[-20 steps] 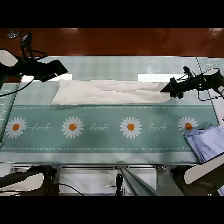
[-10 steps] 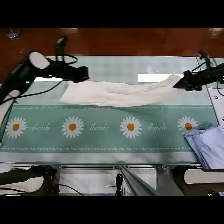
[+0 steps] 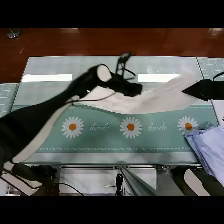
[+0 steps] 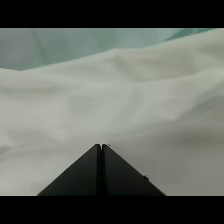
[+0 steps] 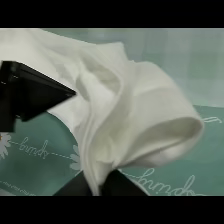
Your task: Fold the shirts.
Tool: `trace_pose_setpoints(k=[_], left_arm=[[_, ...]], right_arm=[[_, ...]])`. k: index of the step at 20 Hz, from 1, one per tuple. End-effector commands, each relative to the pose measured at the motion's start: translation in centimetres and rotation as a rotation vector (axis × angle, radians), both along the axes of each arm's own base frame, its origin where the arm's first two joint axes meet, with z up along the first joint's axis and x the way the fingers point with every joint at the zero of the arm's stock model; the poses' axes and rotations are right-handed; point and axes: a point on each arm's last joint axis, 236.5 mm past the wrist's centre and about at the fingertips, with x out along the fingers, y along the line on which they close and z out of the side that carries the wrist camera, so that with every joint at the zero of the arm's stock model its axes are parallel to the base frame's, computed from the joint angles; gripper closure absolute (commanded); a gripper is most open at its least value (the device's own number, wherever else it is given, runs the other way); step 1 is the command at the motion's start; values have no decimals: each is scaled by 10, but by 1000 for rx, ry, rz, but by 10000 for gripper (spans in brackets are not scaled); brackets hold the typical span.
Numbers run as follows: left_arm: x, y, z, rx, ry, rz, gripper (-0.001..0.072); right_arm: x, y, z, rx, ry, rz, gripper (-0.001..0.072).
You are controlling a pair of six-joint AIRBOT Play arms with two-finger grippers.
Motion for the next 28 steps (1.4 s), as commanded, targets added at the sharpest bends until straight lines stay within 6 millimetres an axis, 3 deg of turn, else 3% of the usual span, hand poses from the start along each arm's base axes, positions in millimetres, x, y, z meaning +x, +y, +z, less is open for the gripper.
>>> trace_pose_setpoints(k=[1, 3, 5, 7, 9, 11, 13, 15, 17, 19, 21, 22, 24, 26, 28], left_arm=[[-63, -57, -32, -19, 120, -85, 681], [-92, -74, -42, -34, 186, -117, 681], [-105, -82, -39, -60, 205, -146, 681], [-88, -70, -27, -69, 207, -131, 681], [-43, -37, -6, -92, 201, -64, 682], [18, 20, 29, -129, 176, 44, 681], [63, 83, 71, -166, 132, 143, 681], [94, 157, 118, -162, 36, 238, 681], [106, 248, 152, -27, -115, 328, 681], [99, 358, 181, 149, -211, 495, 681], [74, 430, 218, 188, -290, 654, 681], [57, 451, 234, 200, -335, 704, 681], [18, 468, 254, 208, -404, 766, 681], [-24, 453, 264, 189, -457, 747, 681], [-58, 441, 259, 187, -492, 748, 681]], right_arm=[[-16, 12, 20, 20, -60, -10, 689], [-17, 15, 20, 24, -59, -2, 689], [-19, 21, 19, 22, -55, 19, 689], [-19, 28, 18, 16, -54, 37, 689], [-20, 34, 18, 20, -50, 46, 689], [-17, 42, 20, 27, -64, 54, 689], [-10, 63, 21, 51, -77, 88, 689], [-1, 96, 16, 87, -67, 151, 689], [13, 136, 7, 92, -38, 240, 688], [32, 180, 0, 96, -9, 334, 688], [56, 225, -13, 98, 19, 413, 688], [70, 248, -23, 103, 34, 433, 688], [98, 292, -49, 107, 31, 457, 688], [114, 328, -84, 108, 57, 468, 688], [120, 350, -117, 118, 118, 458, 688]])
